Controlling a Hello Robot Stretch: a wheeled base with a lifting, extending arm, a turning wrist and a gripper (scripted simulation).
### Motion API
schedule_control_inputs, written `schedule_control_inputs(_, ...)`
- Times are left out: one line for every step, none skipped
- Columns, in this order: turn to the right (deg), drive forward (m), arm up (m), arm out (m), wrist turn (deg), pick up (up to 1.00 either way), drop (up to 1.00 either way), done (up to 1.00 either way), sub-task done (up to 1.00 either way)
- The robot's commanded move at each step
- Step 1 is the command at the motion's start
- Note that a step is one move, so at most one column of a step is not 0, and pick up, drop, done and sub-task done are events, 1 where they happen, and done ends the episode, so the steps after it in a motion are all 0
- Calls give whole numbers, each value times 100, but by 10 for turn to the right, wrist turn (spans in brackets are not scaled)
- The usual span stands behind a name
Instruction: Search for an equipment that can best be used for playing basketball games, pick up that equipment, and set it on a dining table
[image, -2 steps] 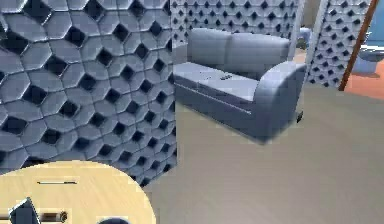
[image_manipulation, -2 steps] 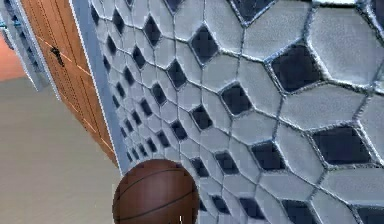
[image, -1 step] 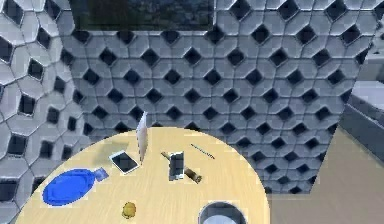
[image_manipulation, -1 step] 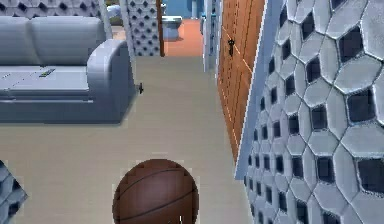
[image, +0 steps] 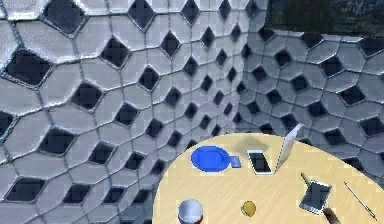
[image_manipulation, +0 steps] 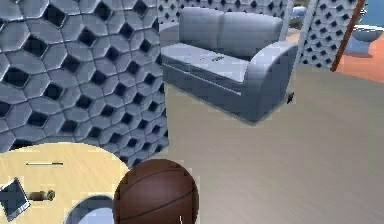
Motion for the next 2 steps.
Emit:
schedule_control_inputs(-60,0,0,0,0,0,0,0,0)
schedule_control_inputs(450,0,0,0,0,0,0,0,0)
